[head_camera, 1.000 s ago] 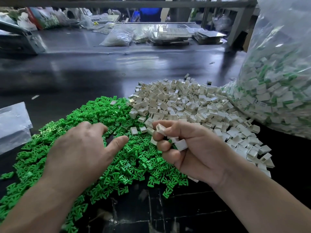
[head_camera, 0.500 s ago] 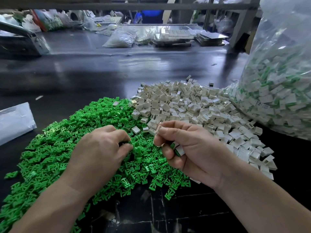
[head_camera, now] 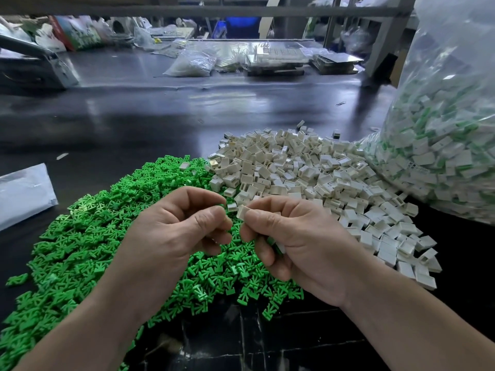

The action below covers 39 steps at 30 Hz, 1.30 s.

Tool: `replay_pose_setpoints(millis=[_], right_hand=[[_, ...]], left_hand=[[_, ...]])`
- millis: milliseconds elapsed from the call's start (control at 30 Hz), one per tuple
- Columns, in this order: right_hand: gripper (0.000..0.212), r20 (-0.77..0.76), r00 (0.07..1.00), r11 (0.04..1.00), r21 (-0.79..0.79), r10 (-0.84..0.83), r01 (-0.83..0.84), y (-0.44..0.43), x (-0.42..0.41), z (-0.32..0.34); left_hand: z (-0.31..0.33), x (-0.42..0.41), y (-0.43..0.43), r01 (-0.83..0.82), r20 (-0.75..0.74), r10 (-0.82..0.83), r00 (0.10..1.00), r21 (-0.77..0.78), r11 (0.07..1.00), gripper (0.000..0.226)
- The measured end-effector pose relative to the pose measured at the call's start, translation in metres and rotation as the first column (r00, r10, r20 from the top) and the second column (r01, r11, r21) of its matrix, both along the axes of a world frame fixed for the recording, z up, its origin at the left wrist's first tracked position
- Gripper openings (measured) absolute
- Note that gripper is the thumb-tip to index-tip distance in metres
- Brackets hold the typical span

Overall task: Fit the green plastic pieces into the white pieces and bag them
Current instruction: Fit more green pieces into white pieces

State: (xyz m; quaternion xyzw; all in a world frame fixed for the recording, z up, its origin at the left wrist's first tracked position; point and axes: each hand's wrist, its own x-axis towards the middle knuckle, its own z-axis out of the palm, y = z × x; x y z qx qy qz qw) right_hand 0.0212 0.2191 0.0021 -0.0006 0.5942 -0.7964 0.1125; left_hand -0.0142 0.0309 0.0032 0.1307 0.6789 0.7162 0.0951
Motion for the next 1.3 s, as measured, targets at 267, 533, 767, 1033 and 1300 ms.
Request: replay_pose_setpoints(millis=[267,533,767,1033,1300], right_hand=[[0.013,-0.113,0.993,0.969,0.247,0.042,-0.013,-0.002,0.007,0.000],[0.020,-0.202,0.979,0.948,0.313,0.011,0.054,-0.003,0.009,0.004],[0.021,-0.192,0.981,0.943,0.328,0.016,0.049,-0.004,0.010,0.006],[0.019,-0.126,0.992,0.988,0.151,0.013,0.007,-0.004,0.008,0.004],[0.027,-0.039,0.997,0.998,0.010,0.064,-0.063,-0.001,0.006,0.001]], left_hand=[[-0.006,0.004,0.007,-0.028,0.051,0.023,0.998,0.105,0.994,0.023],[-0.004,0.006,0.007,-0.006,0.024,0.004,1.000,0.080,0.997,0.028],[-0.004,0.008,0.010,0.018,0.058,-0.025,0.998,0.122,0.992,0.026],[0.005,0.013,0.013,0.227,0.270,-0.353,0.896,0.405,0.885,0.030],[0.004,0.014,0.016,0.220,0.323,-0.497,0.806,0.615,0.757,0.048]])
